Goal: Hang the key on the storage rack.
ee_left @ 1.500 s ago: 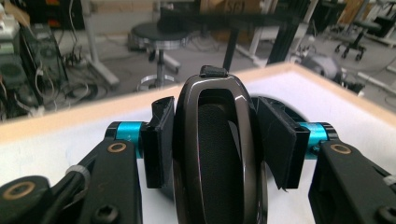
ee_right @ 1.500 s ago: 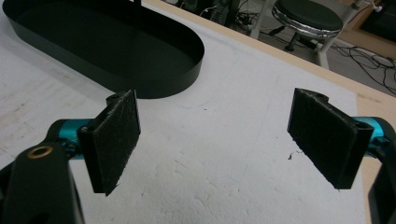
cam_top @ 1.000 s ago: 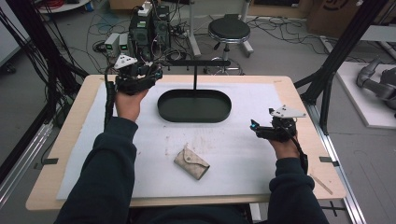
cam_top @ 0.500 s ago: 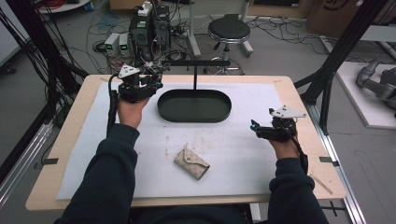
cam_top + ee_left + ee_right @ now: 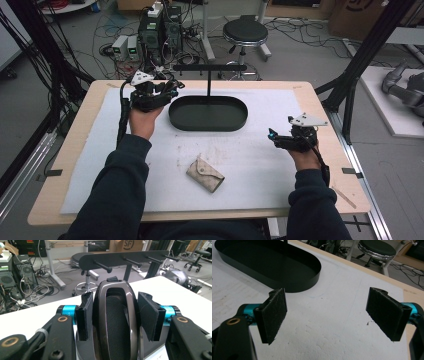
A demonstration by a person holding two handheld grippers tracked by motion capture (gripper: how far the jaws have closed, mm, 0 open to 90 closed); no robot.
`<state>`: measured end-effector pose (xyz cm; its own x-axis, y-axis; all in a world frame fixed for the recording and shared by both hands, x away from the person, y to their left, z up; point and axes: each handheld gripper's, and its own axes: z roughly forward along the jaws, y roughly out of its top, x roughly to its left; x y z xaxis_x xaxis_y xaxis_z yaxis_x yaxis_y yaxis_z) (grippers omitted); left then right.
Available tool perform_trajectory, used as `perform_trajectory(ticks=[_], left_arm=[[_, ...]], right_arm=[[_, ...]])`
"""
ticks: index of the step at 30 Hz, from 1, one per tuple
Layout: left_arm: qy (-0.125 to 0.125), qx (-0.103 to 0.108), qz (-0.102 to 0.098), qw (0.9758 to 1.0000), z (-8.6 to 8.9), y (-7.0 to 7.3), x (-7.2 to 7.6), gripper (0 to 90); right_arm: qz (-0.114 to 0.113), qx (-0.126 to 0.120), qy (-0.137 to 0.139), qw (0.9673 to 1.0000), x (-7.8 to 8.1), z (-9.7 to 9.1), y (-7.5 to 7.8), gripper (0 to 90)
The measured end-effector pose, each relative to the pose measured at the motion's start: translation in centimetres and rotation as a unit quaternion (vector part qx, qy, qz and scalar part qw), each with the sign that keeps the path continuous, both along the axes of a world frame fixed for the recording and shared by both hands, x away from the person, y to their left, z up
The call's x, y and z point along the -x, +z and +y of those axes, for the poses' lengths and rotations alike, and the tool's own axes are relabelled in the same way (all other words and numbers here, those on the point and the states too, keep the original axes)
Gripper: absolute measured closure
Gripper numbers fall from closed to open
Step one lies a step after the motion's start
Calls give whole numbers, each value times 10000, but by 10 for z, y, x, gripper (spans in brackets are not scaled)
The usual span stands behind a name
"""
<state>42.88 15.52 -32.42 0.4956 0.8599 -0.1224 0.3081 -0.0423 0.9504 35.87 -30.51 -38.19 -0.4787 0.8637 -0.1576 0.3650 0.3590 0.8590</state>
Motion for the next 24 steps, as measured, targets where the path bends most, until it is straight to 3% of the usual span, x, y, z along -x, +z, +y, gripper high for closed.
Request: perform_trajectory(ticks=[4,8,10,17,19,21,24], left_arm=[[-50,174,-139,9997,2,9,2,485],[11,196,-231,9995,3,17,-1,485],[36,293,-230,9993,4,19,-4,485],[142,347,-268,9989,7,24,-11,485],[194,328,-242,9990,7,24,-13,485],[311,160,-81,9994,6,20,-17,485],[548,107,146,9983,7,11,-24,485]], right_arm=[[3,-10,-1,10000,0,0,0,174],[12,-15,-5,10000,0,0,0,174],[9,10,6,10000,0,0,0,174],[31,-2,4,10000,-1,-1,-1,173],[33,1,3,10000,-1,-1,-1,174],[35,-2,11,10000,-1,-1,-1,174],[42,1,28,10000,0,0,-1,174]])
